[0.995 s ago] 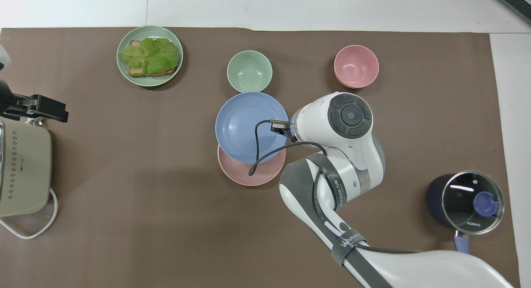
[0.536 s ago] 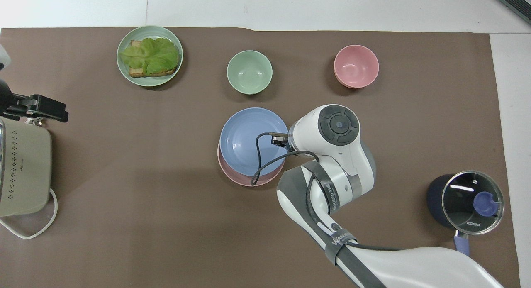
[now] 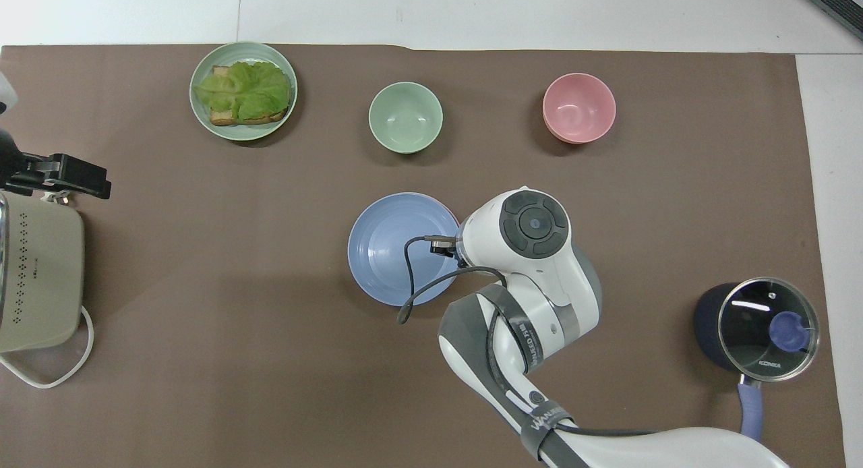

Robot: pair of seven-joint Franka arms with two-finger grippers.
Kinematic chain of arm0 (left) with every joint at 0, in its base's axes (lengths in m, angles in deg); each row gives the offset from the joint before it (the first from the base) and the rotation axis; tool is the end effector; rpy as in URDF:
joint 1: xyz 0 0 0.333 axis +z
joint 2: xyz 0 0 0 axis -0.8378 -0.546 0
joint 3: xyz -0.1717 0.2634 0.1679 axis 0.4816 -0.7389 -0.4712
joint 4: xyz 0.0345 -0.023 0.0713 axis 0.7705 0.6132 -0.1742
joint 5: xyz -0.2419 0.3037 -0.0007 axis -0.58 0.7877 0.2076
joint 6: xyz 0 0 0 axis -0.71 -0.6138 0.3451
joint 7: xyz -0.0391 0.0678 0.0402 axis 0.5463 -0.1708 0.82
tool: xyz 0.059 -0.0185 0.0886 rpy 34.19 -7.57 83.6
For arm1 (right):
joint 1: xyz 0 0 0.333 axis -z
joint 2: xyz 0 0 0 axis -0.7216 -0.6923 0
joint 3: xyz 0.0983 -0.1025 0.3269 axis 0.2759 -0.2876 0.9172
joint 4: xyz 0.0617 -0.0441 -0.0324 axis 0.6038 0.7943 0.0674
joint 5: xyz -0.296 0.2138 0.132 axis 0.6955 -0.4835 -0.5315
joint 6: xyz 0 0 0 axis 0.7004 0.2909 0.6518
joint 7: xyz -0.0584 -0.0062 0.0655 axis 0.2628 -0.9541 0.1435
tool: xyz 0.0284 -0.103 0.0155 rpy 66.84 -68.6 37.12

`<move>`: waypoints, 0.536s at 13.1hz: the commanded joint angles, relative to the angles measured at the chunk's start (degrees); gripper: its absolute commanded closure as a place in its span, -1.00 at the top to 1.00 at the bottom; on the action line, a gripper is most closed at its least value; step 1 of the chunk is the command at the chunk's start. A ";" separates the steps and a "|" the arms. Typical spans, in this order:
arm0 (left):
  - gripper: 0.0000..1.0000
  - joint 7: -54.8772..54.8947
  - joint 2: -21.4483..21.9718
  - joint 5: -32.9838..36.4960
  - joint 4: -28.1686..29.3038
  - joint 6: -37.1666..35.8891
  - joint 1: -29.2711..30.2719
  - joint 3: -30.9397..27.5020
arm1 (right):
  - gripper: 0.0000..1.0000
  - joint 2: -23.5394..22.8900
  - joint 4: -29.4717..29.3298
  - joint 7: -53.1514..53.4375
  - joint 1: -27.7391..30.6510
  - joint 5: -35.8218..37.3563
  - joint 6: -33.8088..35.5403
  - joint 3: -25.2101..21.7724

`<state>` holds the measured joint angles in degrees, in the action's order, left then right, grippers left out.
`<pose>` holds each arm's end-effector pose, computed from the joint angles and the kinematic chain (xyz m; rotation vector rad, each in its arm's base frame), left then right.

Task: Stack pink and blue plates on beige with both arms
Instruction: 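Lower the blue plate onto the pink plate and open the right gripper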

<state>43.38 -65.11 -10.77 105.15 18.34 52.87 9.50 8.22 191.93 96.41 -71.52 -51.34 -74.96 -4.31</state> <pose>0.5719 -0.0228 0.6458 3.1329 -0.1616 0.0015 0.5367 0.3180 0.3972 -3.0086 0.2198 -0.0089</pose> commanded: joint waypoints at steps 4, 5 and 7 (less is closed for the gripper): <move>1.00 0.54 0.23 0.63 0.04 -0.60 0.52 0.40 | -0.67 1.12 1.39 0.28 0.20 -1.17 -1.03 -0.07; 1.00 0.54 0.31 0.63 0.04 -0.60 0.52 0.40 | 0.00 1.12 1.30 0.28 0.20 -1.17 -1.04 -0.07; 1.00 0.54 0.23 0.63 0.04 -0.60 0.52 0.40 | 0.76 0.77 0.08 0.89 0.11 -1.17 -0.95 -0.07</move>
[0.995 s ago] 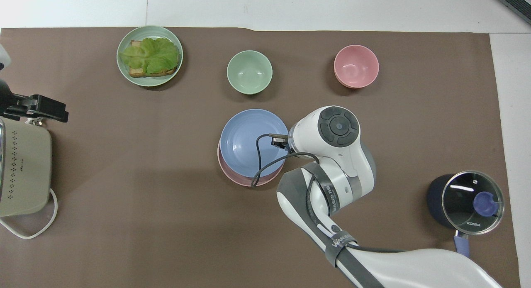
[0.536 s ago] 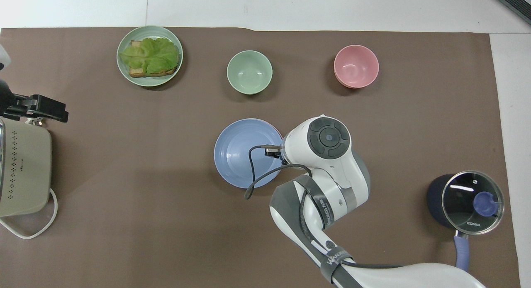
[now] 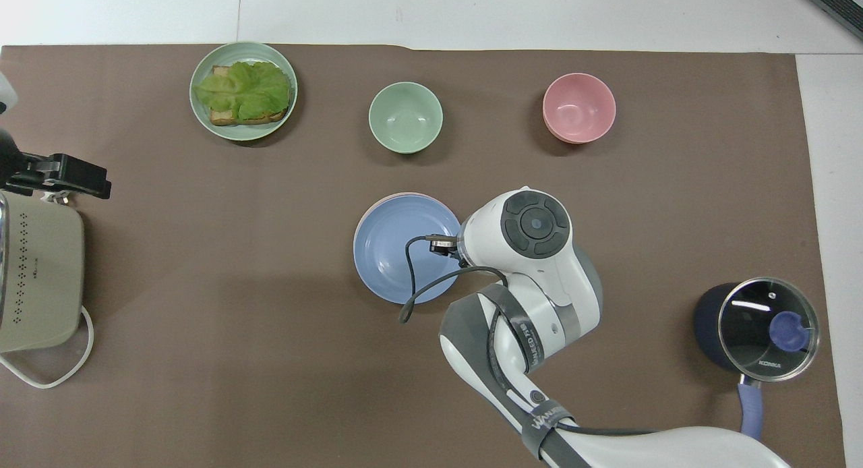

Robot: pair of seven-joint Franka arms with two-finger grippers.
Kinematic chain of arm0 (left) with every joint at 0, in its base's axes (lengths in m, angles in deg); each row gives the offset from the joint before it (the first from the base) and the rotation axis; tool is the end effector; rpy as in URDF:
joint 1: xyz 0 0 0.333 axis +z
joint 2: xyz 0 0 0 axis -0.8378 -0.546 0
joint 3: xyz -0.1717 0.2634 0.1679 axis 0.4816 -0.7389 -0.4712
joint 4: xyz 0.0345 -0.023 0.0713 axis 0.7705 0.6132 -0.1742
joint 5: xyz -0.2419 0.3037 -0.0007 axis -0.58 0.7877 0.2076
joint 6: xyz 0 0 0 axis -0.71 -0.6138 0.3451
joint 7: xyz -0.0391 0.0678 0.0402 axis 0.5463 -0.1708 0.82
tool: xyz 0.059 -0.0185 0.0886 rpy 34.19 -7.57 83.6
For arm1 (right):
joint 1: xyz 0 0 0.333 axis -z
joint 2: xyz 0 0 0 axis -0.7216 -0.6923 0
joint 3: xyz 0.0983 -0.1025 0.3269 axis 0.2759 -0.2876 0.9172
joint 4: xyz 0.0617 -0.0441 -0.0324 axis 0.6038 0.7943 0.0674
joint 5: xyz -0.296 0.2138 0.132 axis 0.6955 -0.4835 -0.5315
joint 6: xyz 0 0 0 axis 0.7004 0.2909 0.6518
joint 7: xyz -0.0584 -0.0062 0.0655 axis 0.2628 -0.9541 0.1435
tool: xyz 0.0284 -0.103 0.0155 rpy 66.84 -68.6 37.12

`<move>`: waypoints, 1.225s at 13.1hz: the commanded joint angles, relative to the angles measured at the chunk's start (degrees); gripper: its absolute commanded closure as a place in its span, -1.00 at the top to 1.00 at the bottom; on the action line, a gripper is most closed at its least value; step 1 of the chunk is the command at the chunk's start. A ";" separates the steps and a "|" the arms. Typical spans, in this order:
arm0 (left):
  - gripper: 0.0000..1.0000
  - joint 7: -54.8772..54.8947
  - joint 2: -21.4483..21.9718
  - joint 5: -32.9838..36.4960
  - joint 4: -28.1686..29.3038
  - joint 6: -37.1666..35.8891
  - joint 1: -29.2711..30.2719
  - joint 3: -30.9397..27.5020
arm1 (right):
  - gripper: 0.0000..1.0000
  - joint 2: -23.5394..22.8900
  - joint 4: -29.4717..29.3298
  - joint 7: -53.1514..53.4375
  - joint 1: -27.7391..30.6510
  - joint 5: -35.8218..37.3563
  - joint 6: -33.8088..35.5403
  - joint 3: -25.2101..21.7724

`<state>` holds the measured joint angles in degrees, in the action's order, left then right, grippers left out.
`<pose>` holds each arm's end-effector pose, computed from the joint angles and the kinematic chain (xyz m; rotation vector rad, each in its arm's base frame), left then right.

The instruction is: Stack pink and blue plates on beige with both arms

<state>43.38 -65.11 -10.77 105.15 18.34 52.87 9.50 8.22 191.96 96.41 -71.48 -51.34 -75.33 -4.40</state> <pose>0.5719 -0.0228 0.6458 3.1329 -0.1616 0.0015 0.5379 0.3171 0.3975 -3.0056 0.2234 -0.0170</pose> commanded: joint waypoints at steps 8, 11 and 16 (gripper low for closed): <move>1.00 0.54 0.23 0.63 0.04 -0.60 0.52 0.40 | 1.00 11.64 -4.35 -2.69 13.23 0.41 10.90 -0.77; 1.00 0.54 0.23 0.63 0.04 -0.60 0.52 0.40 | 1.00 17.01 -5.48 -11.12 20.79 2.33 16.89 -0.86; 1.00 0.54 0.23 0.63 0.04 -0.60 0.52 0.40 | 1.00 16.94 -17.77 -21.07 25.91 6.38 32.98 -0.86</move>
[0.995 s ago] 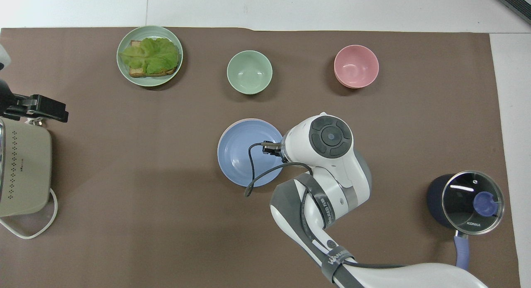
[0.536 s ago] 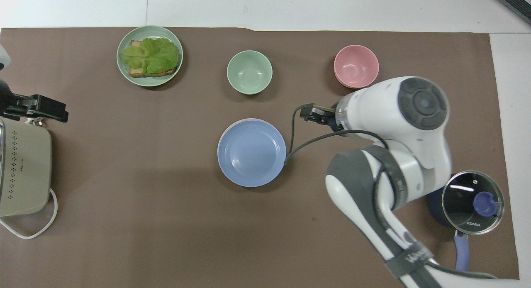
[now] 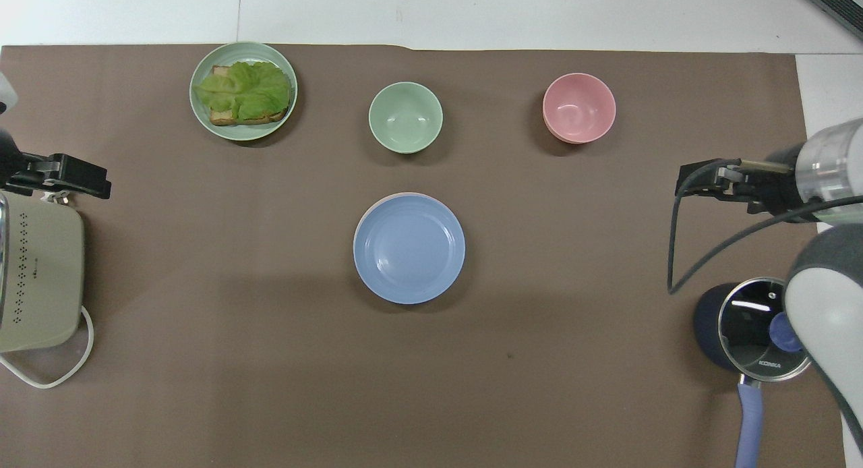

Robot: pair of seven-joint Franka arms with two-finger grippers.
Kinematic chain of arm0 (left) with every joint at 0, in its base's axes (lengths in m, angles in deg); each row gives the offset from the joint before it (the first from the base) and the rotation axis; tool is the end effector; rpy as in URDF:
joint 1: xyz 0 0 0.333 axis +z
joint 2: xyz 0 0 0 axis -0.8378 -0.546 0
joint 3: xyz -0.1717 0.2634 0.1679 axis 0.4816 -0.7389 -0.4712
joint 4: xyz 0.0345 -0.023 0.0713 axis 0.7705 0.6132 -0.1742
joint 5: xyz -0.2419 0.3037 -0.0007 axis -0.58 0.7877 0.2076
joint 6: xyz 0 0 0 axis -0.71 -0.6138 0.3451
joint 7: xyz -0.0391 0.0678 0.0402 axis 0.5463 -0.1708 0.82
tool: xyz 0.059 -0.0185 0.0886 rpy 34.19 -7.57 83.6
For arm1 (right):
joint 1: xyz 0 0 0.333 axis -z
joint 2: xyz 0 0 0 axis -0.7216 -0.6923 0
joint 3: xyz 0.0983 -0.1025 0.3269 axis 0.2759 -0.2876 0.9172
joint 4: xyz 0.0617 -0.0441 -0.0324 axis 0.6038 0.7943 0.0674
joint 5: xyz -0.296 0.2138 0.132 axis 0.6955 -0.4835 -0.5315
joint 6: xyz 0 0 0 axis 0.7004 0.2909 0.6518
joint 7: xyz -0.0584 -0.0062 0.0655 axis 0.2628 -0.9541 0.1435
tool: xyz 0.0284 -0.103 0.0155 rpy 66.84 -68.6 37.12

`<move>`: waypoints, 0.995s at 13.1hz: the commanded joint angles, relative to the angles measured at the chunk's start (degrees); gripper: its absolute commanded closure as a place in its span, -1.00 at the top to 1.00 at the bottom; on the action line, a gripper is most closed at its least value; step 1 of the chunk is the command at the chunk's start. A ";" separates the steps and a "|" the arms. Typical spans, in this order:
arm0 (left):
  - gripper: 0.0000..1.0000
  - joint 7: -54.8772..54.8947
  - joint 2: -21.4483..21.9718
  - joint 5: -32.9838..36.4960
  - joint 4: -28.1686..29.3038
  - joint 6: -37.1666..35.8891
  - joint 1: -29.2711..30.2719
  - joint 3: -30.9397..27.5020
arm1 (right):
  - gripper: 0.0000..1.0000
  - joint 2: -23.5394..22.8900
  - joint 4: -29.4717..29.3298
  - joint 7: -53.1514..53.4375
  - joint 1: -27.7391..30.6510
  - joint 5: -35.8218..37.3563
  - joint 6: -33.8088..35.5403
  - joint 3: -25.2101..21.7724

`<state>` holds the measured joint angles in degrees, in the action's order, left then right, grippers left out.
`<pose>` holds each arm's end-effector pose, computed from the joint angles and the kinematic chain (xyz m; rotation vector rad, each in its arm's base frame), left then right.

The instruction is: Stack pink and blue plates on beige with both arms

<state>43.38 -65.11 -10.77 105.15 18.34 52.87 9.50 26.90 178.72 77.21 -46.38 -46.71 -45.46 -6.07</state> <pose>0.5719 -0.0228 0.6458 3.1329 -0.1616 0.0015 0.5440 0.0394 0.6502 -3.0858 0.3370 -0.1712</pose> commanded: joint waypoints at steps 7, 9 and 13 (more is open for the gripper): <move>1.00 0.54 0.31 0.63 0.04 -0.60 0.52 0.40 | 1.00 -4.65 -12.73 -3.37 0.98 3.87 12.79 0.99; 1.00 0.54 0.23 0.63 0.04 -0.60 0.52 0.40 | 1.00 -4.65 -12.73 -3.46 0.98 3.96 12.88 1.08; 1.00 0.54 0.31 0.63 0.04 -0.60 0.52 0.40 | 1.00 -4.56 -12.73 -4.77 0.98 2.99 14.63 1.08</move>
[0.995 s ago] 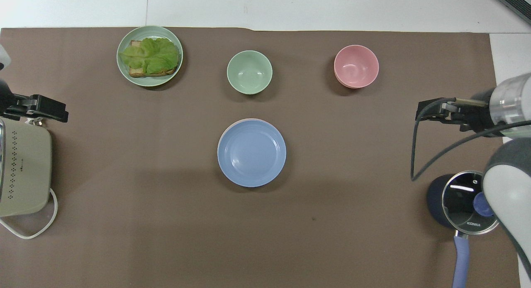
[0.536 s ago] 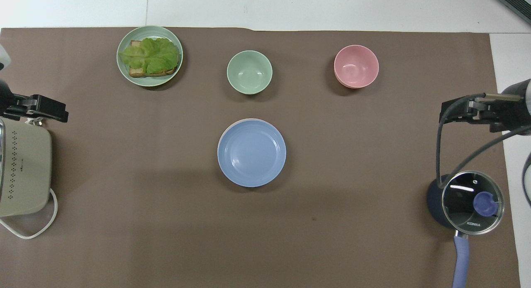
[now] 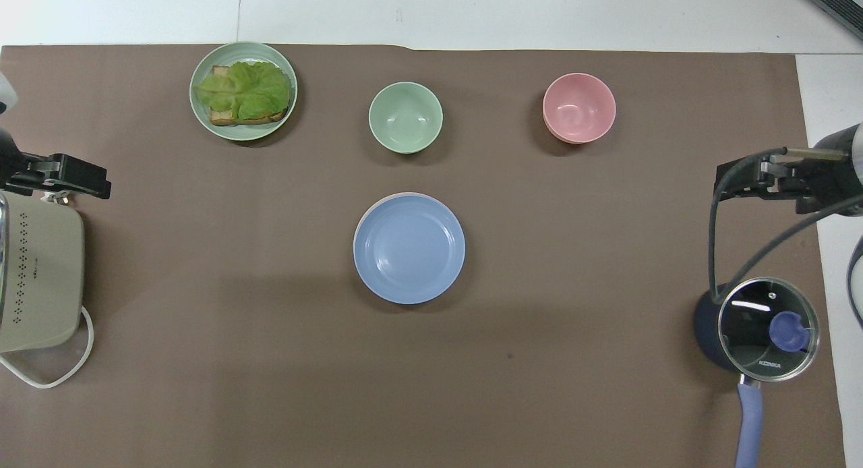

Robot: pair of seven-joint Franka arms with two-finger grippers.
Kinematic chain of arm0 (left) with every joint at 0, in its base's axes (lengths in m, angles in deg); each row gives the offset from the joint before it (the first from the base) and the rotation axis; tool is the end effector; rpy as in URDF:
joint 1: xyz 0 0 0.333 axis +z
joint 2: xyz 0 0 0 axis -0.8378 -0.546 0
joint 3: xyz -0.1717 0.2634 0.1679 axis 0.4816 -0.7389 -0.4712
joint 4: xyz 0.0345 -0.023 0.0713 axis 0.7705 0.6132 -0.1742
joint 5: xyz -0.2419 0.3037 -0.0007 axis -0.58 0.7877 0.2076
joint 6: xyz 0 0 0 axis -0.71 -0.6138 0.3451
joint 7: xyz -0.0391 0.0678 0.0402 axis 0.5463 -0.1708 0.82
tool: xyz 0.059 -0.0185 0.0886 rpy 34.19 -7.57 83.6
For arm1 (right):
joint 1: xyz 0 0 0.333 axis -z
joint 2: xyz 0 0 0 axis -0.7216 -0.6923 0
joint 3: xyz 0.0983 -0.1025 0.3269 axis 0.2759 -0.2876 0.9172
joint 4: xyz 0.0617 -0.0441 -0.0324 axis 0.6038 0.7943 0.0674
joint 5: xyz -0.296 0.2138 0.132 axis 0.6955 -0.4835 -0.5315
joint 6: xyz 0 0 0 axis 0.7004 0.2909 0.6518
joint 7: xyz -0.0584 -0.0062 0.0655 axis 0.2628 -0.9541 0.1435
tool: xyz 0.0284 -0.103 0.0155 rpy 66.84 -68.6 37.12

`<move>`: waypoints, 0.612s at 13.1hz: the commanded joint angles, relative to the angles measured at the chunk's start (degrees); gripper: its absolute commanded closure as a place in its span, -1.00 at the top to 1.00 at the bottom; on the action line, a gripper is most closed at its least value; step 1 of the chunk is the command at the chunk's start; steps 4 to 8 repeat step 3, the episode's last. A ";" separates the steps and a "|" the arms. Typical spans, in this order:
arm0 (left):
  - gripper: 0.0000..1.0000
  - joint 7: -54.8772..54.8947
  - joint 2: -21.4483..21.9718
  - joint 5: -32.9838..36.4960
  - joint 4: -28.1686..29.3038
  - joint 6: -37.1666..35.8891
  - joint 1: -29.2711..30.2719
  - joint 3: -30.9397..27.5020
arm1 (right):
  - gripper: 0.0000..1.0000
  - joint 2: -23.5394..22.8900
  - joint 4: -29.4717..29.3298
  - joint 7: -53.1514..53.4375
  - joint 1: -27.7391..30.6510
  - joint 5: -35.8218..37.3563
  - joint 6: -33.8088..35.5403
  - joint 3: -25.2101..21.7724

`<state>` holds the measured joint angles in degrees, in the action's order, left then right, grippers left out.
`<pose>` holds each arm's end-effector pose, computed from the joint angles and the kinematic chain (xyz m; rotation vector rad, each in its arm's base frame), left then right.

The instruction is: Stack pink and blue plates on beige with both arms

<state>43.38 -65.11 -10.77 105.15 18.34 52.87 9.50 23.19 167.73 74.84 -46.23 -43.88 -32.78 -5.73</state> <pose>0.5719 -0.0228 0.6458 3.1329 -0.1616 0.0015 0.5479 0.0351 0.6849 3.1013 -0.2675 0.0387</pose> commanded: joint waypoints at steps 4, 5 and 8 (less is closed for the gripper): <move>1.00 0.54 0.23 0.63 0.04 -0.60 0.52 0.40 | 1.00 -0.76 -1.75 -2.41 0.74 -0.28 2.23 0.82; 1.00 0.54 0.23 0.63 0.04 -0.60 0.52 0.40 | 1.00 -0.76 -1.75 -2.41 0.74 -0.28 2.23 0.82; 1.00 0.54 0.23 0.63 0.04 -0.60 0.52 0.40 | 1.00 -0.76 -1.75 -2.41 0.74 -0.28 2.23 0.82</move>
